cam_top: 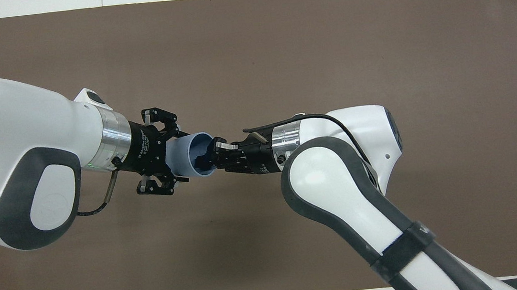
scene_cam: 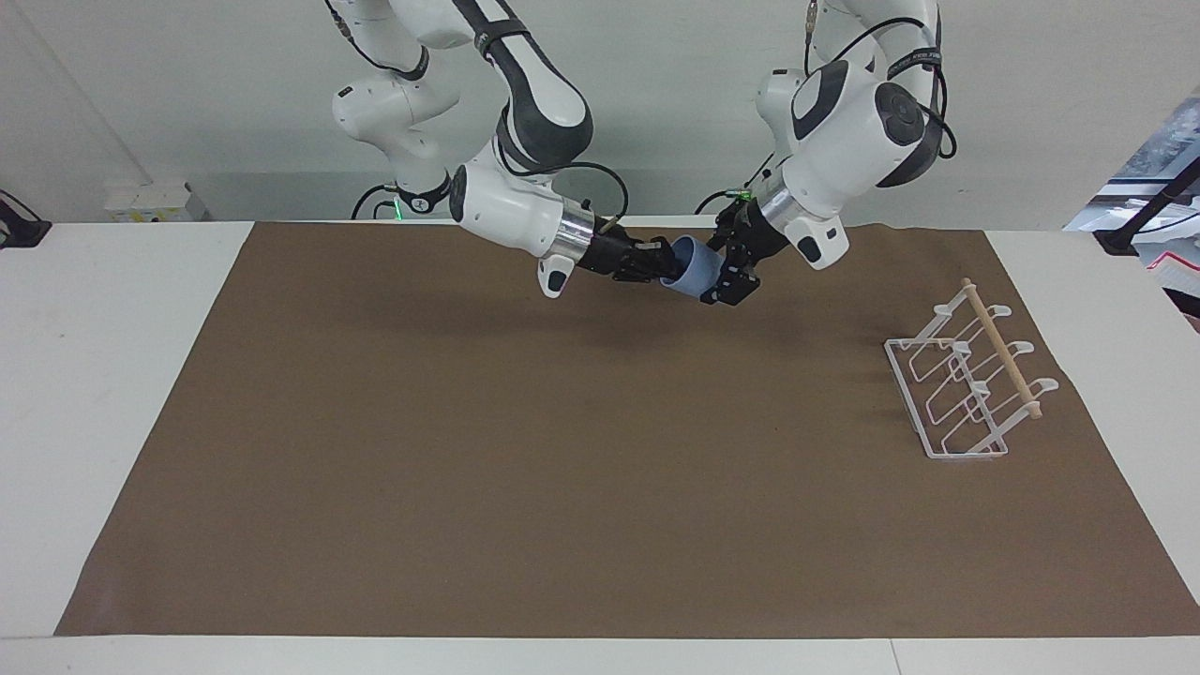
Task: Hang cup on cup holder
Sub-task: 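Grasp the cup body with the left gripper and open the right gripper, then carry the cup to the rack with the left gripper while the right gripper retracts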
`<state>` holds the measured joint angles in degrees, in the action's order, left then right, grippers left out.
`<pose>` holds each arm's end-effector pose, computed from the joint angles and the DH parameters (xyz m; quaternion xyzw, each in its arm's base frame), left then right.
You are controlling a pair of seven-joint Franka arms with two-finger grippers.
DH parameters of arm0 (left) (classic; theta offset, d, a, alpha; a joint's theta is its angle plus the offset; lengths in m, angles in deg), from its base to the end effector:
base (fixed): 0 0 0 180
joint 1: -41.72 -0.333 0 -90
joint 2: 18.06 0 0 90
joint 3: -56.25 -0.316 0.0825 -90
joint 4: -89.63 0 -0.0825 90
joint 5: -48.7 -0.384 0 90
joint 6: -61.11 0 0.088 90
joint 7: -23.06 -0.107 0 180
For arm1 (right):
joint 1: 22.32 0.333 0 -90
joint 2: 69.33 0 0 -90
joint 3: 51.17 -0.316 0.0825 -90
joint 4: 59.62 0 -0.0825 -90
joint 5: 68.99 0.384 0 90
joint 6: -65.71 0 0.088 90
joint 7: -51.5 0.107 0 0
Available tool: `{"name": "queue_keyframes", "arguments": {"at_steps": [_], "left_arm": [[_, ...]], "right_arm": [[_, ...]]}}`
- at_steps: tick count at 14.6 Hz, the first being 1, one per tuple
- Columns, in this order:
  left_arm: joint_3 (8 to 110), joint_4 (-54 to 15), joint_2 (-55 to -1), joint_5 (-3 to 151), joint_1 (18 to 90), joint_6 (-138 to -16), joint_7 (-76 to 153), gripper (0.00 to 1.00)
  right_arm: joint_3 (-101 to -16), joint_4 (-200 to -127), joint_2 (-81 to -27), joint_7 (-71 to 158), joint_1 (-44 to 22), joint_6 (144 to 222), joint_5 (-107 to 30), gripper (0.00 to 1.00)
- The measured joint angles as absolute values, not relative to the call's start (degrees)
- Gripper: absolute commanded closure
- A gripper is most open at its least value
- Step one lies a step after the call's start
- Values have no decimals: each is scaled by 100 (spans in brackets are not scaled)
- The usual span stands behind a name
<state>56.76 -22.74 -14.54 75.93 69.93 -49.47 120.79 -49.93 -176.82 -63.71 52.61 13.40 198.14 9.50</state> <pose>0.4642 -0.2906 0.5104 0.7559 0.6160 -0.1910 0.1128 0.4783 0.3521 0.4230 -0.8506 0.1481 0.0907 0.4963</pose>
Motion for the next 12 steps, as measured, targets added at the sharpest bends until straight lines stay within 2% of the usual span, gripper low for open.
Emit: {"name": "queue_keyframes", "arguments": {"at_steps": [2,3,4,5,9,12], "left_arm": [[5676,-2275,-1454,7597,7004,-4980,12079,100],[5675,-2275,-1454,7598,7004,-4980,12078,100],[5673,-2275,-1454,7600,7004,-4978,12078,100],[5668,-2277,-1454,7607,7002,-4975,12079,100],[5617,-2307,-1458,7490,6886,-4924,12087,100],[5594,-2317,-1463,6493,6734,-4692,12084,100]], "right_arm": [[-4987,-17683,-6375,5261,1332,19809,950,100],[-4987,-17683,-6375,5261,1333,19809,950,92],[-4987,-17683,-6375,5261,1333,19809,951,50],[-4988,-17679,-6375,5261,1335,19810,951,3],[-4969,-17626,-6379,5369,1197,19954,887,1],[-4950,-17379,-6456,5422,550,19547,-485,1]]}}
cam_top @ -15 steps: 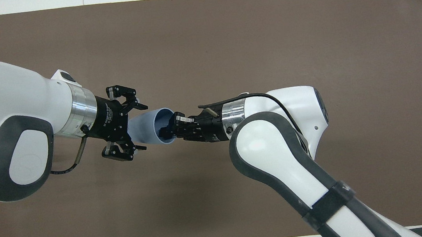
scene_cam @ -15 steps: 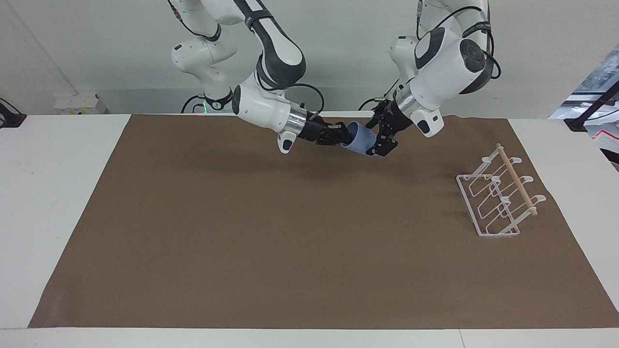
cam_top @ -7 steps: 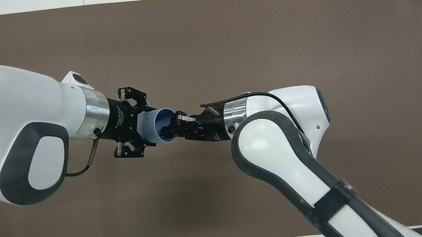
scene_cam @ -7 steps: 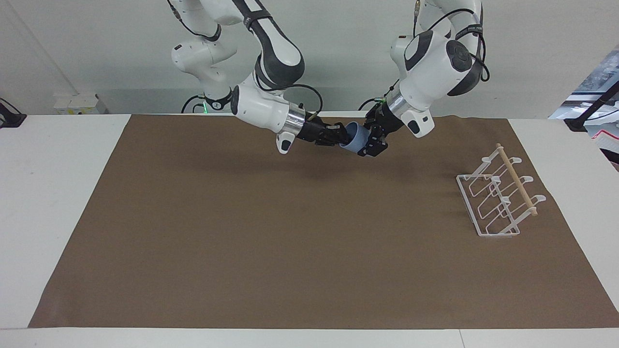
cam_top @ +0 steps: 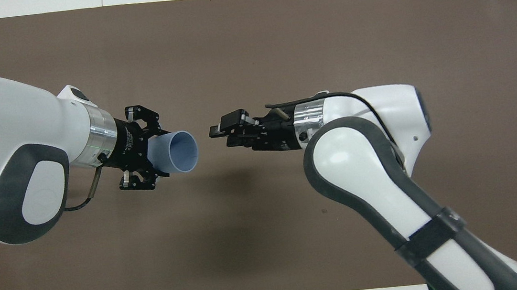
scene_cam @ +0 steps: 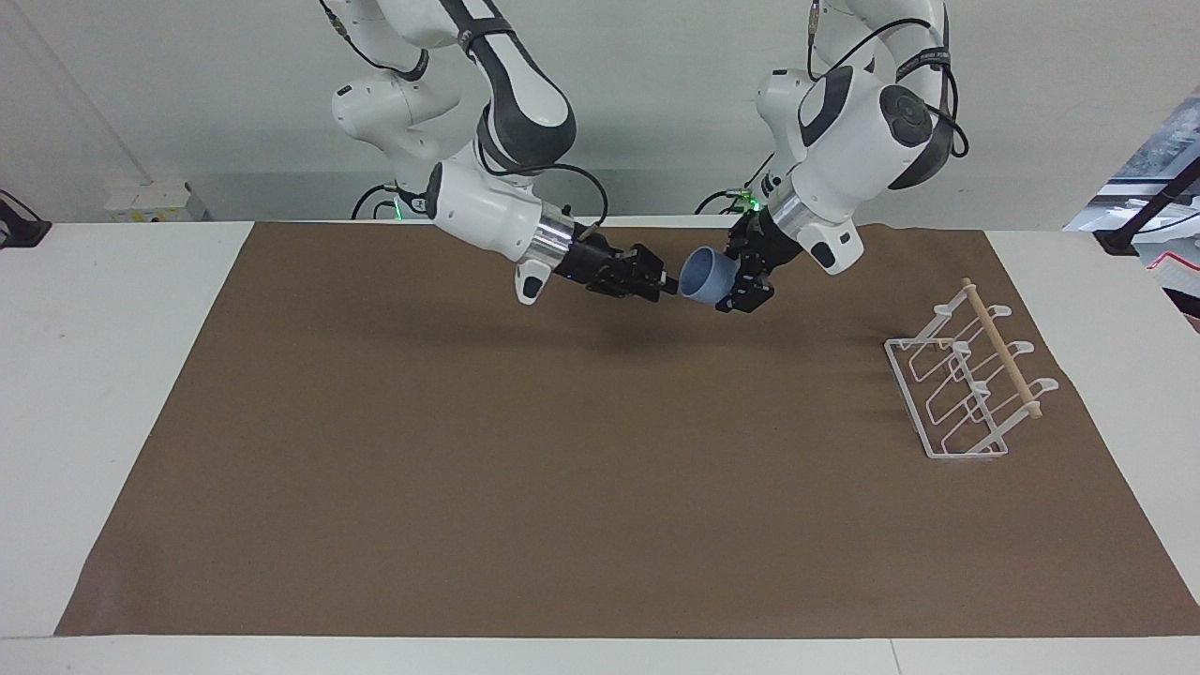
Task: Hang cup on cup holder
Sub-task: 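Carry the cup to the rack with the left gripper while the right gripper retracts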
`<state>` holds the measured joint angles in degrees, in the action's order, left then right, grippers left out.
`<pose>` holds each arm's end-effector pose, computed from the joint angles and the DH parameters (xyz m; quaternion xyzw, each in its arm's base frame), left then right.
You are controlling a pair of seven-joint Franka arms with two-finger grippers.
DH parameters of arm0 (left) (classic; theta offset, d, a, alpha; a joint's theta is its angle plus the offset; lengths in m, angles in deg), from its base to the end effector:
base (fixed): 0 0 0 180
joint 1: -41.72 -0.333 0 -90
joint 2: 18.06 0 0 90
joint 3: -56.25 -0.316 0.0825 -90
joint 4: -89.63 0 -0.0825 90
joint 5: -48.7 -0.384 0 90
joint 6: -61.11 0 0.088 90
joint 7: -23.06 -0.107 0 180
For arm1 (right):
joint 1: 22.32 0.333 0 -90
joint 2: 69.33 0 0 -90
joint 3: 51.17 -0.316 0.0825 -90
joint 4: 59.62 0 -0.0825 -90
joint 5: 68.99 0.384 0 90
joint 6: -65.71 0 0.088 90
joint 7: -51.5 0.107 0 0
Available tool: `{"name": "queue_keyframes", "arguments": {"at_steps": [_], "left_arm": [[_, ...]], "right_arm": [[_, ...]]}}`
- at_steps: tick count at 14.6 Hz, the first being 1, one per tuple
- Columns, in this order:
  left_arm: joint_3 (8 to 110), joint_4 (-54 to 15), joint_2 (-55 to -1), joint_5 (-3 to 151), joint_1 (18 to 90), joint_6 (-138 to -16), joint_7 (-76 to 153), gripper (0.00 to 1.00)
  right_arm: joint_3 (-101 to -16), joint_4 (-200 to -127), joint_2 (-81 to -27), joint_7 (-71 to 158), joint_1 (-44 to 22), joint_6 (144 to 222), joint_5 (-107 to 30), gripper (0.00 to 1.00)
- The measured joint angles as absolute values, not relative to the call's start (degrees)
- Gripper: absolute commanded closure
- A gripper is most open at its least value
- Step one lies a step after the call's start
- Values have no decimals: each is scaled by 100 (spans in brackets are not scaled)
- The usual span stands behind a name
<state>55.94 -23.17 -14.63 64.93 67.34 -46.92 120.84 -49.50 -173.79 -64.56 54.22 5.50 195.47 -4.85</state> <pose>0.4789 -0.2494 0.4976 0.7717 0.6216 -0.1232 0.0536 0.5264 0.2849 0.4516 -0.8874 0.1218 0.0313 0.4435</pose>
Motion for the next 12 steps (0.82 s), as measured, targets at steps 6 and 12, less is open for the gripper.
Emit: {"name": "queue_keyframes", "arguments": {"at_steps": [6,12], "left_arm": [[5613,-2134,-1832,2768,6712,-4116,12073,100],[5626,-1905,-3053,-1174,6918,-3030,12279,100]], "right_arm": [[-4883,-17033,-6887,5429,-908,18452,-5114,1],[-4860,-15684,-7170,5427,-2050,15902,-6730,1]]}}
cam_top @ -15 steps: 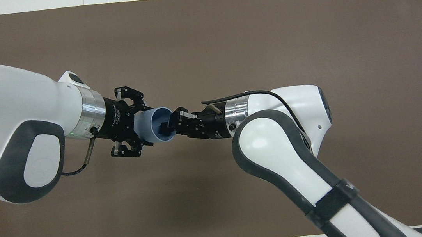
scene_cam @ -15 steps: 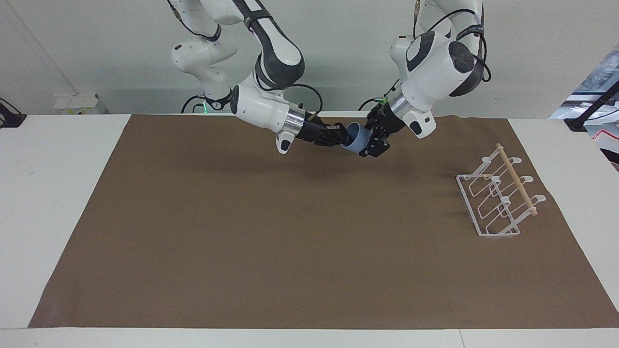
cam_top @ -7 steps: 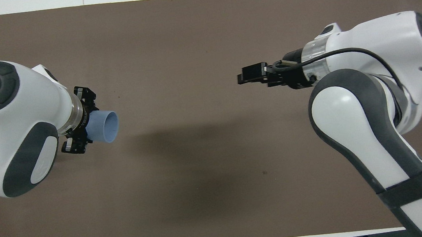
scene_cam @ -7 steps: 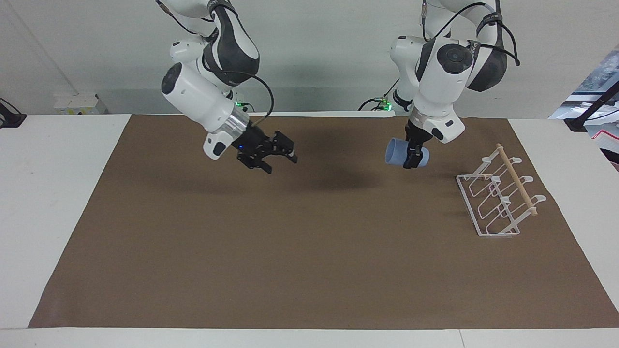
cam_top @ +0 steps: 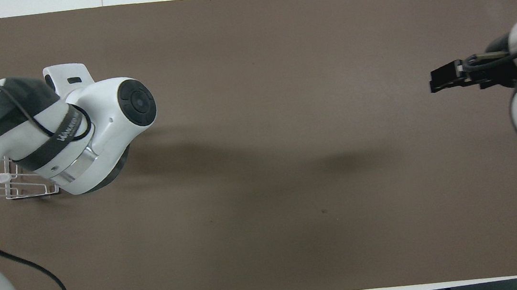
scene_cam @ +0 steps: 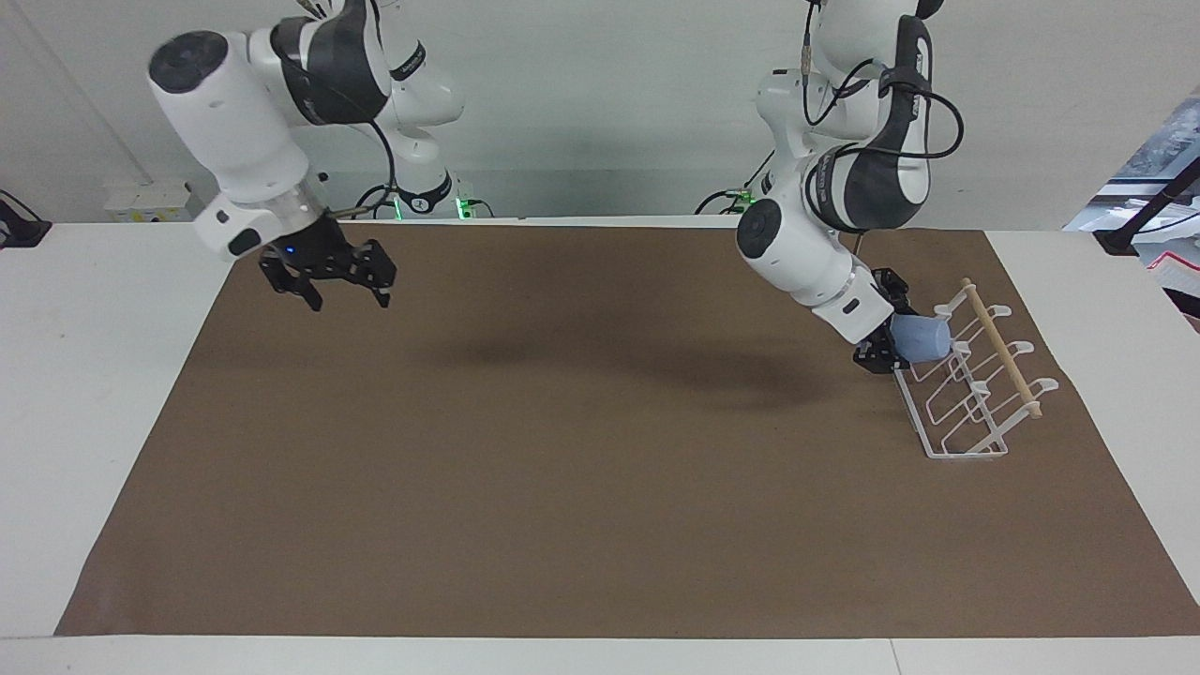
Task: Hang cup on cup holder
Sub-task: 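Carry the cup to the rack with the left gripper while the right gripper retracts, then hang the cup on a rack peg with the left gripper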
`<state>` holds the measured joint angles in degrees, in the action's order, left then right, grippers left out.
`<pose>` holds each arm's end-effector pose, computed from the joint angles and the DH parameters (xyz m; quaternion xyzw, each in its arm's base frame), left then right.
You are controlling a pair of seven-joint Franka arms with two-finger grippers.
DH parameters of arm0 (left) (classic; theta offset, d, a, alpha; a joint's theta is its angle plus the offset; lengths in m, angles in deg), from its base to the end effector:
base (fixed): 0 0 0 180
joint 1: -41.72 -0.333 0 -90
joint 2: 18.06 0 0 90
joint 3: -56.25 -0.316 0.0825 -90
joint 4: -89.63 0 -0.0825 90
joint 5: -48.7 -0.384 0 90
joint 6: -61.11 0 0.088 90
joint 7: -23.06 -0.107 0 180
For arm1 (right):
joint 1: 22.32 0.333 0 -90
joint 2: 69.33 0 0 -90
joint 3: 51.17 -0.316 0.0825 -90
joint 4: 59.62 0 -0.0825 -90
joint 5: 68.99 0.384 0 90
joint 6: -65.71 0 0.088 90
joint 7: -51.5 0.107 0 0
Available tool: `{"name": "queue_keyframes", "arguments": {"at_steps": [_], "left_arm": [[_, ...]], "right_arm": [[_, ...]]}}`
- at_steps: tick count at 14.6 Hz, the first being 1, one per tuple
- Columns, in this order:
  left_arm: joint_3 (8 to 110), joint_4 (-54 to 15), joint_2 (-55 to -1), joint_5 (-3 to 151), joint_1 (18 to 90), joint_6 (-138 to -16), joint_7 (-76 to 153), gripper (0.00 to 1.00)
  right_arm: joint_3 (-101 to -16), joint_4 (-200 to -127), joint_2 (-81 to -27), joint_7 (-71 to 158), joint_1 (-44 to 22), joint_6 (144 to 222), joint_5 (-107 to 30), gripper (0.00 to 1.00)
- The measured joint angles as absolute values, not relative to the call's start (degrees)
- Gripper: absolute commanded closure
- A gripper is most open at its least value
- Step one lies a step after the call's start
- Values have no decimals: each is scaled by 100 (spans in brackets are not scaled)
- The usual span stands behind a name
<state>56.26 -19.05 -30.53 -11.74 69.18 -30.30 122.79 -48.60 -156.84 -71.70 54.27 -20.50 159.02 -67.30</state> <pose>0.5486 -0.1825 0.4046 -0.7577 -0.3785 -0.3341 0.4134 0.5441 -0.0046 0.5926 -0.9993 0.0317 0.0137 0.0154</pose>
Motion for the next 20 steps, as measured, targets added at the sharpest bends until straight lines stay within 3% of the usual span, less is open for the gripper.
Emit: {"name": "queue_keyframes", "arguments": {"at_steps": [4,15,16,18,20], "left_arm": [[5610,-1833,-3650,-2651,6910,-2471,13073,100],[5574,-1786,-4253,-3512,6457,-2148,14435,99],[5578,-1781,-4312,-3512,6456,-2168,14477,88],[5589,-1772,-4364,-3512,6455,-2301,14494,3],[5589,-1769,-4374,-3452,6441,-2610,14274,0]], "right_arm": [[-4899,-14981,-7256,5425,-2063,14818,-7308,1],[-4311,-14957,-7138,4979,-1831,14748,-6930,1],[-4308,-14957,-7138,4979,-1819,14731,-6930,1],[-4295,-14957,-7138,4979,-1821,14686,-6930,1],[-4261,-14957,-7138,4979,-1826,14647,-6931,1]]}}
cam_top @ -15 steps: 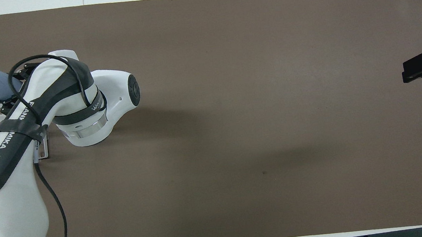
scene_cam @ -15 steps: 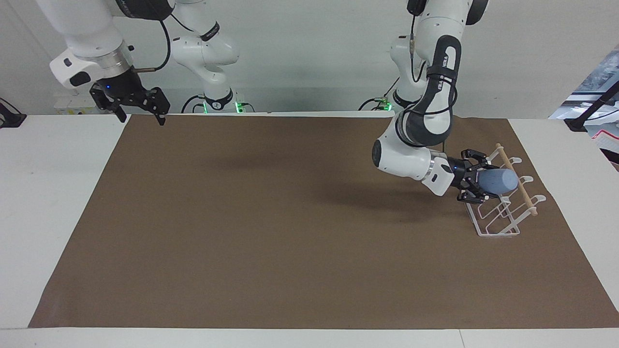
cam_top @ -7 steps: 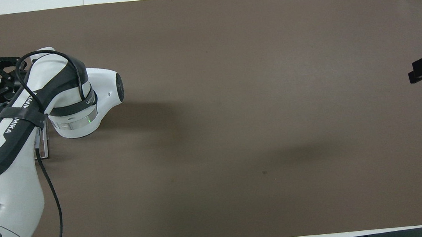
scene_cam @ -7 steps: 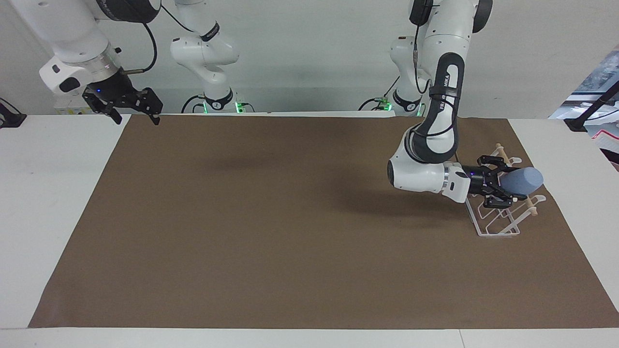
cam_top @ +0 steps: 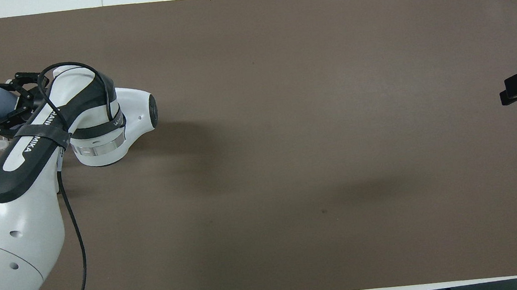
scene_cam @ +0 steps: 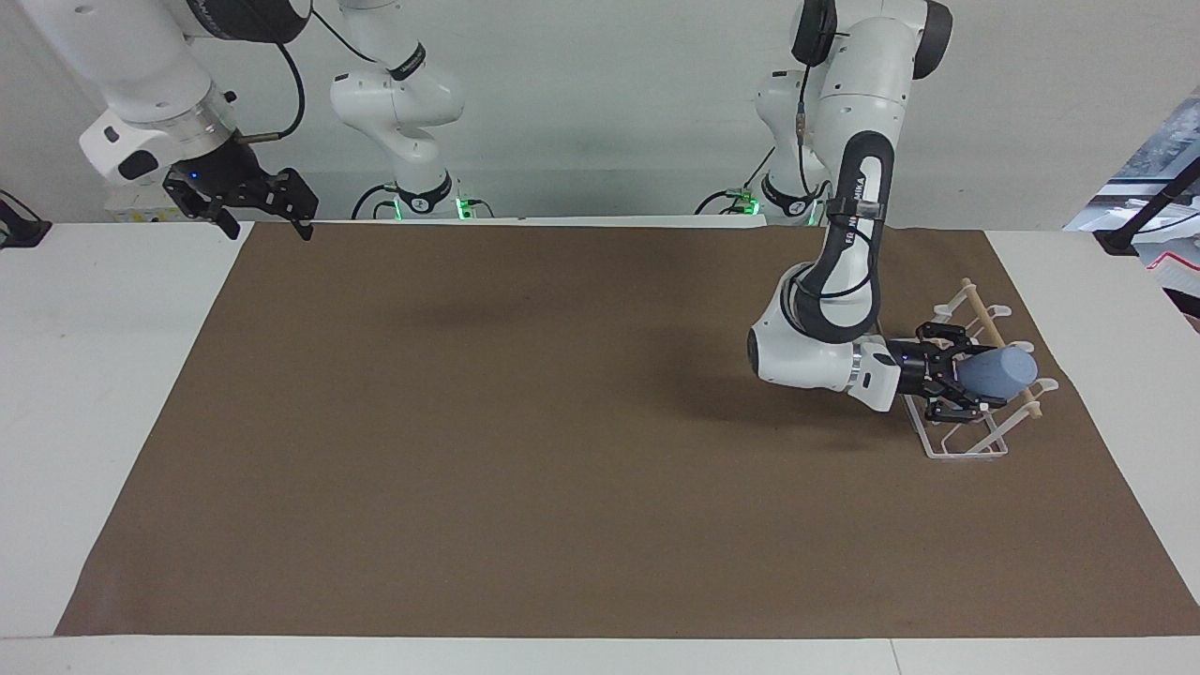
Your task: Hang cup on cup holder
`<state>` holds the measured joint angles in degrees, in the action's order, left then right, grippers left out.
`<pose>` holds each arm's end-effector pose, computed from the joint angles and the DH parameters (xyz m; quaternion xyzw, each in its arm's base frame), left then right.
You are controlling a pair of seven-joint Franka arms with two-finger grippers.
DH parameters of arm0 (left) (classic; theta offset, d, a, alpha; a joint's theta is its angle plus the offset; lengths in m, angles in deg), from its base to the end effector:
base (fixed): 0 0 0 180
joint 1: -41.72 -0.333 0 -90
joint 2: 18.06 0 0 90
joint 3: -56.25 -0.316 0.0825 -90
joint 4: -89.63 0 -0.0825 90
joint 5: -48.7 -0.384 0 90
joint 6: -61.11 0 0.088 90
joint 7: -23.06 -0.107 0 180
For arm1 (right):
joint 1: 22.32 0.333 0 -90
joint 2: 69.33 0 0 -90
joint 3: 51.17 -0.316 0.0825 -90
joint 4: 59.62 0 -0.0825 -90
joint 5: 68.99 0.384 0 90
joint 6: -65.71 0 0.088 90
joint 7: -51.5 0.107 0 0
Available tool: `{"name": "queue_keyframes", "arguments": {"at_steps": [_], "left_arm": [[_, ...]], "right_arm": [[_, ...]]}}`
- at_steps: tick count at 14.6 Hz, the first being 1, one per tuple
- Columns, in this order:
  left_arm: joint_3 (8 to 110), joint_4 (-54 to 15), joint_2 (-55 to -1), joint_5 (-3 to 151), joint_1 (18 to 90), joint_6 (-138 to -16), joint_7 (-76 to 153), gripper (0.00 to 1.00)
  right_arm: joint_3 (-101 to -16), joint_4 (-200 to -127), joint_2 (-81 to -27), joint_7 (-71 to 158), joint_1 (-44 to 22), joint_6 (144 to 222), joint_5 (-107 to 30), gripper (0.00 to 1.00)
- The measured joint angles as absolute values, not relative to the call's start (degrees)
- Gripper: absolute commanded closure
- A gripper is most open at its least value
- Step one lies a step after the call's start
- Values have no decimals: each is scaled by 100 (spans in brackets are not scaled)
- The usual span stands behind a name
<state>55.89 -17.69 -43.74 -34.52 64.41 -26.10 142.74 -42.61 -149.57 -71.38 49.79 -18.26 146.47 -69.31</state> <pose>0.5968 -0.1262 0.3148 -0.6255 -0.3660 -0.4959 0.4785 0.5242 -0.0435 0.6309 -0.9977 0.0244 0.0624 0.0033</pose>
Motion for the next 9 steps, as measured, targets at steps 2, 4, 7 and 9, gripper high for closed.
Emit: {"name": "queue_keyframes", "arguments": {"at_steps": [2,4,7,9], "left_arm": [[5591,-1754,-4375,-3273,6402,-2755,14085,0],[5590,-1623,-4366,-3040,6356,-2829,14020,1],[5615,-1394,-4216,-2654,6444,-2527,13804,1],[5633,-1328,-3975,-2508,6498,-2449,13383,1]], "right_arm": [[-4238,-14957,-7138,4979,-1829,14606,-6931,1],[-4228,-14958,-7146,4979,-1877,14588,-6930,1],[-4219,-14967,-7177,4979,-1957,14533,-6920,1],[-4224,-14967,-7187,4979,-1956,14527,-6911,1]]}}
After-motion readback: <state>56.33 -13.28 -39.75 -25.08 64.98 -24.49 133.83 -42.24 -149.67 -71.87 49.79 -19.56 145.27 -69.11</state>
